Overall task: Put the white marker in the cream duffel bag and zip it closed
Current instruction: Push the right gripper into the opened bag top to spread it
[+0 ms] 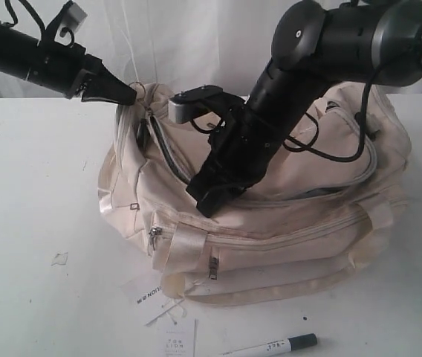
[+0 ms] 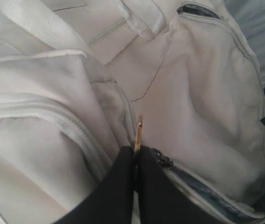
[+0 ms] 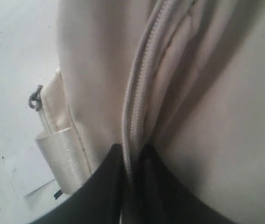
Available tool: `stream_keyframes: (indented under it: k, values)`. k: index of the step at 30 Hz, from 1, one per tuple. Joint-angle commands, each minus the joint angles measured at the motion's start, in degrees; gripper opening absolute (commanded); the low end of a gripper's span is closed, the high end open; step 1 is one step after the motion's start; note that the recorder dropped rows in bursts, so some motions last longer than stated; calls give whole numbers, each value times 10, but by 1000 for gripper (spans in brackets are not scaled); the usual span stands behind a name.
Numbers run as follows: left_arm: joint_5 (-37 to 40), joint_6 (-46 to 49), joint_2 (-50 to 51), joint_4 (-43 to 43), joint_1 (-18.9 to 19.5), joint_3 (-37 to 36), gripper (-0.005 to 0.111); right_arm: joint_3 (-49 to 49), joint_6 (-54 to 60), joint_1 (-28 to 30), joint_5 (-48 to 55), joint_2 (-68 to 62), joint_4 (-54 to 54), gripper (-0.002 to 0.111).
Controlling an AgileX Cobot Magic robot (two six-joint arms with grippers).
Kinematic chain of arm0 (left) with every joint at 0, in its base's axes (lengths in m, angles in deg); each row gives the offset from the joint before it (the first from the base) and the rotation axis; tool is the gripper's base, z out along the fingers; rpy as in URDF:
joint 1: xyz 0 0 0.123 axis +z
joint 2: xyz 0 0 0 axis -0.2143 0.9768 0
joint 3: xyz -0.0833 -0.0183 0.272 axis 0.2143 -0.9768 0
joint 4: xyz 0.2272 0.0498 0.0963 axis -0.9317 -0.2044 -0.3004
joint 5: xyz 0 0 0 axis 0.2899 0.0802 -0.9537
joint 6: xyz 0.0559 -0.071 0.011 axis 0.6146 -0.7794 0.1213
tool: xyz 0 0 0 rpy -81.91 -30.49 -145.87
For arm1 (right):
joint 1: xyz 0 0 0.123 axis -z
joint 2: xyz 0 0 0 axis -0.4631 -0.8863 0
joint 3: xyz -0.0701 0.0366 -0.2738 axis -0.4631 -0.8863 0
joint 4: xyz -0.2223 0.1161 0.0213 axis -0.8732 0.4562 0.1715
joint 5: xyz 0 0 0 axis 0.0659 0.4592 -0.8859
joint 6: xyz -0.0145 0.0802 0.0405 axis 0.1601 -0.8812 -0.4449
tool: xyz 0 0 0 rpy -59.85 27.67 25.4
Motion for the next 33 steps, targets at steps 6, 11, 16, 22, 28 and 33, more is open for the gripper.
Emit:
stream_keyframes:
  k: [6, 11, 16, 22, 28, 33]
  values:
    - [-3, 9, -6, 26, 12, 8, 0, -8, -6, -4, -42, 0, -21, 41]
    - [-14, 7, -6, 26, 12, 8, 0, -8, -6, -4, -57, 0, -22, 42]
    - [-13, 5, -6, 26, 12, 8, 16, 8, -6, -4, -54, 0, -22, 42]
    - [-18, 0, -6, 26, 12, 8, 46, 40, -3, -4, -62, 11, -22, 42]
    - [-27, -3, -6, 26, 12, 8, 58, 67, -2, -4, -92, 16, -26, 50]
    - [-28, 1, -6, 42, 12, 8, 58, 67, -2, -4, -124, 13, -74, 63]
